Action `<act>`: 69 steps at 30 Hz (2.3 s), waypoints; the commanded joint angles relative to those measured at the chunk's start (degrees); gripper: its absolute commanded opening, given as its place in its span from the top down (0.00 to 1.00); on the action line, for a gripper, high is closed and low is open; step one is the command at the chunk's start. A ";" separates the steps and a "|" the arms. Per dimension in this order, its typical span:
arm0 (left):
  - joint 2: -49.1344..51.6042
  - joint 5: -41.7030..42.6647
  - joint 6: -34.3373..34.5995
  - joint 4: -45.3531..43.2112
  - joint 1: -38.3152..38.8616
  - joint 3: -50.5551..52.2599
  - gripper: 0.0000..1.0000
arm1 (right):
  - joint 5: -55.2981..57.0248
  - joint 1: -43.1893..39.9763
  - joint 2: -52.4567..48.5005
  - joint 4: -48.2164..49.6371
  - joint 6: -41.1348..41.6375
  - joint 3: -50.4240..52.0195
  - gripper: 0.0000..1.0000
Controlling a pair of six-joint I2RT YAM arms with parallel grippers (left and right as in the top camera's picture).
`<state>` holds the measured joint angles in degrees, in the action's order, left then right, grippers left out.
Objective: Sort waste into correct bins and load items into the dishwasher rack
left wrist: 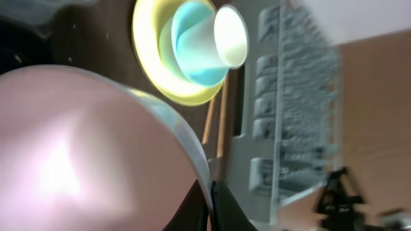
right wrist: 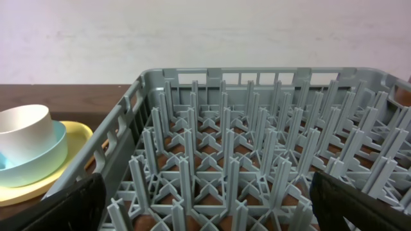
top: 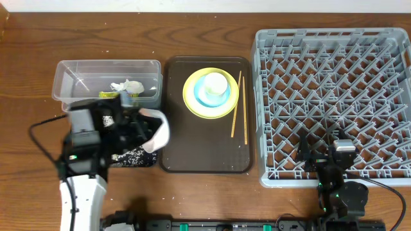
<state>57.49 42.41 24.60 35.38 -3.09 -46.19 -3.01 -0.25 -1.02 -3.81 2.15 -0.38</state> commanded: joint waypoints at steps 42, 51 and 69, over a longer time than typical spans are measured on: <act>27.21 -37.09 2.03 -19.32 36.44 -1.38 0.57 | -0.22 -0.33 0.09 -0.22 -0.04 0.07 0.01; 16.65 -36.94 1.99 -12.28 23.23 -4.50 0.51 | -0.22 -0.33 0.09 -0.22 -0.07 0.07 0.01; 13.49 -36.89 2.25 -8.00 16.02 -4.50 0.14 | -1.60 -0.31 0.09 0.15 2.54 -1.25 0.01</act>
<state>70.78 5.80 26.96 27.55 13.17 -49.76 -3.77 -0.25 -0.99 -2.74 3.38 -0.43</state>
